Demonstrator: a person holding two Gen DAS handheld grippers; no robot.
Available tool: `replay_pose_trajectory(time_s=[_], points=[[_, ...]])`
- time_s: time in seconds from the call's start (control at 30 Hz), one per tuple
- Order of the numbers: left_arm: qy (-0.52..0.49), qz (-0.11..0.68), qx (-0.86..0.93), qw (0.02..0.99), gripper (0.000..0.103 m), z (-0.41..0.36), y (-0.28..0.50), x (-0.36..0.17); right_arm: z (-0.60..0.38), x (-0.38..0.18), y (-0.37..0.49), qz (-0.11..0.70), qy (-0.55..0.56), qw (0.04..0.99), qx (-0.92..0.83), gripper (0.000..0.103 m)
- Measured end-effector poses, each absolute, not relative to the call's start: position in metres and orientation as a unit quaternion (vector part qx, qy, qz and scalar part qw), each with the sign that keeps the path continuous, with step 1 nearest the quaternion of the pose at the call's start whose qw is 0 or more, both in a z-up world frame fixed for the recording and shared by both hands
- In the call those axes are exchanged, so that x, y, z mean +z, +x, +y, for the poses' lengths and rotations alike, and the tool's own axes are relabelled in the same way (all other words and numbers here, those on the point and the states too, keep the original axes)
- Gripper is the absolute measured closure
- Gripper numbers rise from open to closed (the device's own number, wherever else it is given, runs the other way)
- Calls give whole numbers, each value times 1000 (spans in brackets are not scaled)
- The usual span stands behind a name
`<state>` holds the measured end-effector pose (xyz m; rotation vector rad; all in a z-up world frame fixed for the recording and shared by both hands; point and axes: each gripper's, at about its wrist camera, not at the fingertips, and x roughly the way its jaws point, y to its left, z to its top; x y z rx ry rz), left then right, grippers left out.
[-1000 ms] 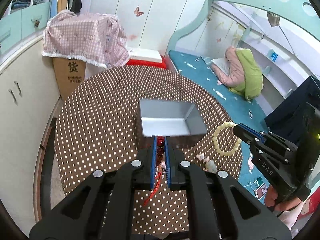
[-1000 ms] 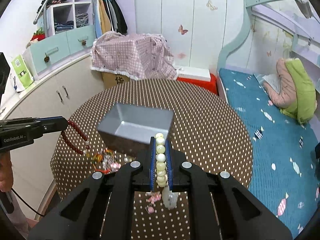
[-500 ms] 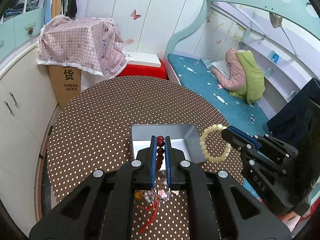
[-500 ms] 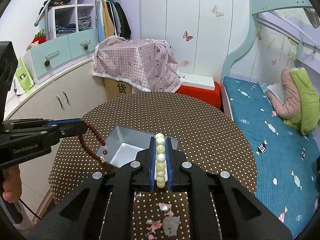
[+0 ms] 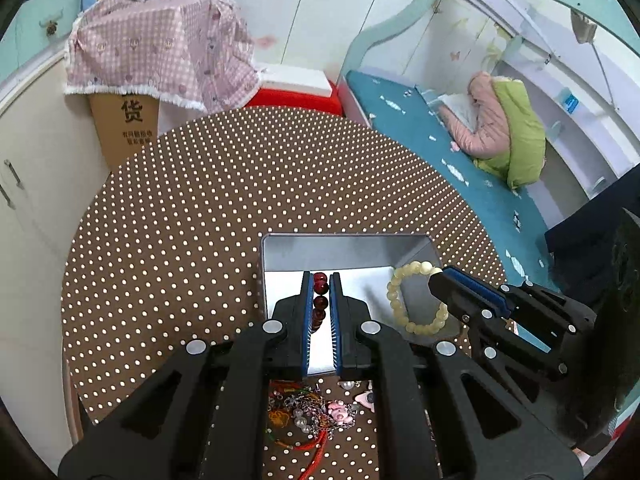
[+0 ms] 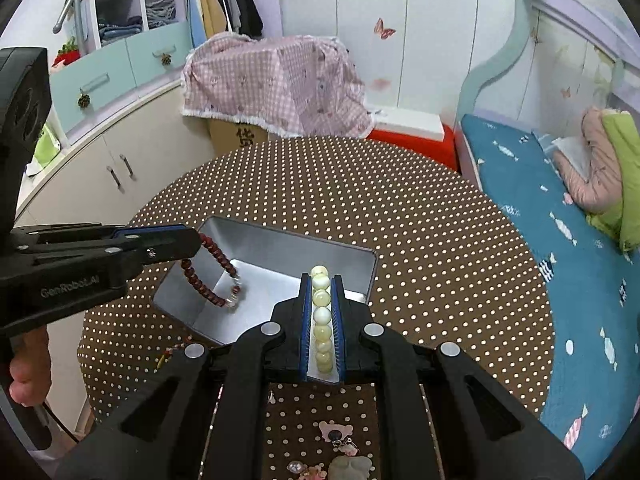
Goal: Organize jewelry
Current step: 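Lower both bracelets into the grey metal box and open both tools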
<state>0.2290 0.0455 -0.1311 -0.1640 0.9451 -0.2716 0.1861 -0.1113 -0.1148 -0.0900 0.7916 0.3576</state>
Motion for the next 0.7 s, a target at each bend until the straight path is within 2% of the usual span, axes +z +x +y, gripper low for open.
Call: replay_pose_trajectory(time_s=[0.1,0.13,0.17,0.23,0.3,0.7], points=[[-72,453,-128,879,94,43,228,-133,-111,-115,186,383,-46,906,172,94],[-70,453,-128,880,91,43,228,-133,-112,-114,185,383,-45,907,172,91],[-68,452,-126,881,82,43,226,-132,-114,-112,184,380,-43,908,172,89],[-62,448,-120,884,76,44,221,-131,-115,-109,182,376,-44,911,167,72],[-59,446,-119,885,76,45,218,-130,-119,-106,179,369,-44,915,157,65],[-50,441,-114,889,76,46,196,-122,-122,-99,166,360,-38,920,151,64]])
